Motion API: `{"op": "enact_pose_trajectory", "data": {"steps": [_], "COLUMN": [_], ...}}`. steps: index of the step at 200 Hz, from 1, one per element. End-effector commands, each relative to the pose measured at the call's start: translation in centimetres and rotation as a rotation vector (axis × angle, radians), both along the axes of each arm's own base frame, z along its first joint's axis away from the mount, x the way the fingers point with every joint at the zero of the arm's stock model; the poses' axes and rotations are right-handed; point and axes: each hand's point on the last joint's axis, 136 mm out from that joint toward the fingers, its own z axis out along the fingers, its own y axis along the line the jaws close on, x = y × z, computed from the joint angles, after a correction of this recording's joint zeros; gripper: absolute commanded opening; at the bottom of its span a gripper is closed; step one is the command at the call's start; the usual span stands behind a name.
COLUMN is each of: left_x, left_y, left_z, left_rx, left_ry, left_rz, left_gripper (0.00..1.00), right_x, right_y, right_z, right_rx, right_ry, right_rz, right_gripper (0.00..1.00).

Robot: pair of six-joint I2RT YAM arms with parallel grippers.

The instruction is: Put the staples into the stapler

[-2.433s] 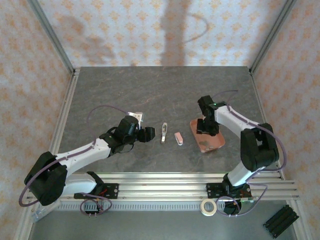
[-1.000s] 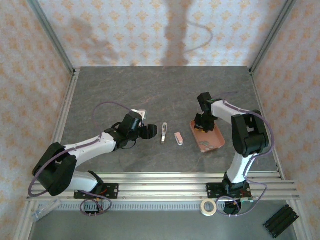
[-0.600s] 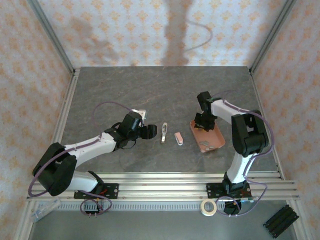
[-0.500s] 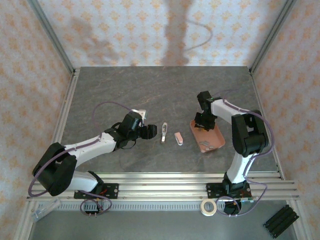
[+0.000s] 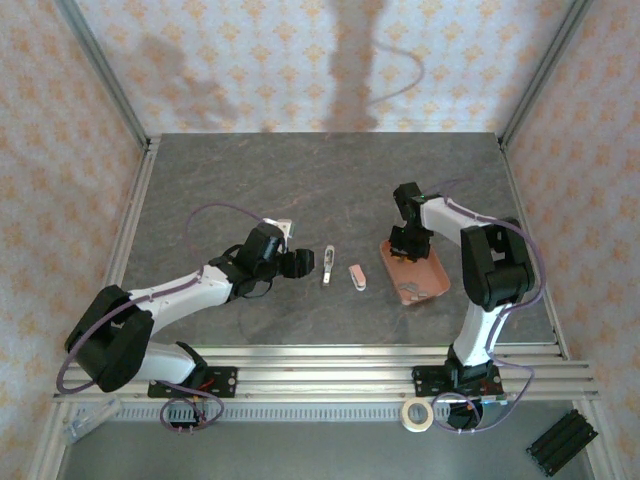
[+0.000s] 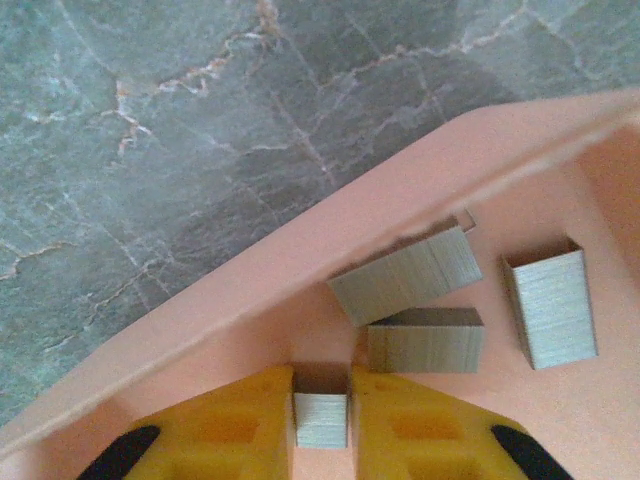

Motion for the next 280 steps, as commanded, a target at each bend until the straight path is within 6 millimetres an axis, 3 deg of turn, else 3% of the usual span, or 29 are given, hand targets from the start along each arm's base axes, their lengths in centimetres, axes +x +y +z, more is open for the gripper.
{"op": "enact_pose_trajectory", "data": {"steps": [1,44,108,146,178,222,280], "left_x": [0.7,0.5,0.3,-0.1,-0.5,-1.1,-1.6], "left_y": [0.1,0.3,0.5,0.7,1.3,1.6,2.9], "left_z": [0.9,1.0,1.5,1.9,1.8,1.8,1.7], "left_rx": [-0.013,-0.013,-0.037,-0.060,-0.070,-0.095,-0.109], "left_ry": [-0.036,-0.037,-0.051,-0.055,-0.067,-0.082,-0.095], "left_rz": [0.004,0.007,0.020,0.030,0.050,0.054,0.116], "left_gripper": [0.69,0.69,0.69,0.69,0.69,0.69,0.69], "right_x": [-0.8,-0.3,-0.1,-1.6,-3.9,-7.4,-10.7], "right_y": [-0.5,-0.2,0.2,1.4,3.8,7.0,10.5], "right_z": [-1.9,-0.4,5.6,9.3,11.6,12.5,11.2], "right_rx": [-0.040,-0.030,-0.013,0.002,0.050,0.102,0.087], "right_ry": [0.058,0.015,-0.140,-0.250,-0.329,-0.385,-0.380], "right_rz": [0.017,0.019,0.046,0.077,0.144,0.221,0.341], "right_gripper": [0.17,0.15,0.15,0.14,0.13,0.13,0.13]}}
